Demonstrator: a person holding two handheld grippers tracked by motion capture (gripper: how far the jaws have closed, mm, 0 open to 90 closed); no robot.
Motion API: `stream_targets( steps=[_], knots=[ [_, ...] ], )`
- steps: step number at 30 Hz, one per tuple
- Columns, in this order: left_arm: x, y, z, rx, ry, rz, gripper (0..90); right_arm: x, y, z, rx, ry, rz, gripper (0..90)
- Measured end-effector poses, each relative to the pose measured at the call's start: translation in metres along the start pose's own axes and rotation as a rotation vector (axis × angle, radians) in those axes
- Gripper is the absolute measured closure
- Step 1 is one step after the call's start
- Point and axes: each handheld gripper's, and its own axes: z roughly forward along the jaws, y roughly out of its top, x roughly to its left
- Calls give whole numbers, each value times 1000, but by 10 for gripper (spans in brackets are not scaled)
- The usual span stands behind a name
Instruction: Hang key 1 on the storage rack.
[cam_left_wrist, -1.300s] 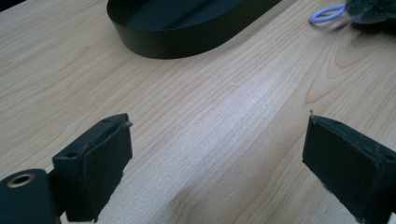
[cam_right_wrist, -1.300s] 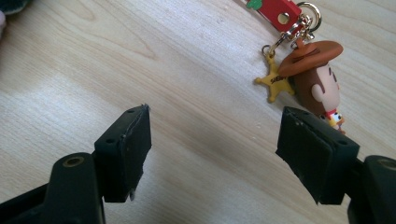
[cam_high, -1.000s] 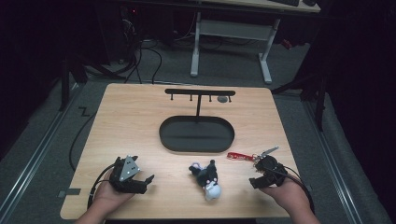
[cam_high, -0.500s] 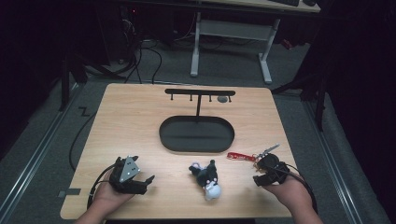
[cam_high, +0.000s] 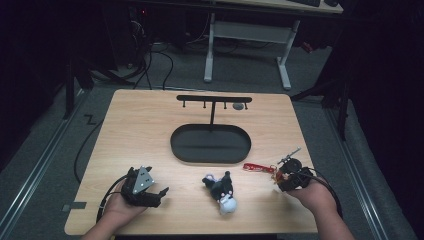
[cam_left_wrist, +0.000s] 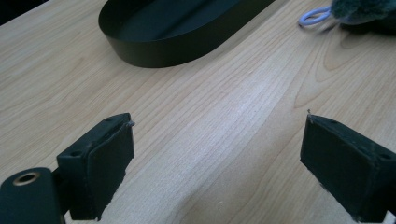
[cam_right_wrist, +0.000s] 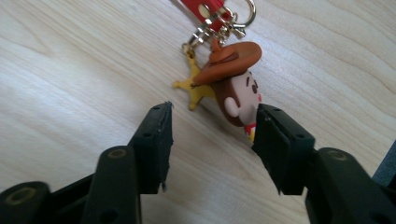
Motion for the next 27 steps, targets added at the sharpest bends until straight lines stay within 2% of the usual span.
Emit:
stream_targets(
  steps=[5, 10, 12, 13, 16, 18, 20, 27],
  knots=[
    [-1, -1, -1, 5, -1, 3, 109, -5, 4, 7, 5, -13, -4, 536],
    [2, -2, -3, 1, 4, -7, 113, -6, 8, 11, 17, -30, -38, 575],
    [2, -3, -4, 7, 4, -5, 113, -5, 8, 13, 27, -32, -29, 621],
    [2, -3, -4, 6, 5, -6, 113, -5, 8, 13, 25, -29, -32, 634],
    [1, -4, -5, 7, 4, -3, 114, -4, 6, 10, 28, 37, 23, 645],
    [1, -4, -5, 11, 2, 1, 114, -1, 5, 8, 27, 58, 26, 644],
    [0, -4, -4, 10, 1, 0, 114, 1, 6, 8, 26, 58, 32, 641],
    [1, -5, -5, 10, 5, -2, 117, 3, 13, 15, 47, 60, 7, 623]
  ],
)
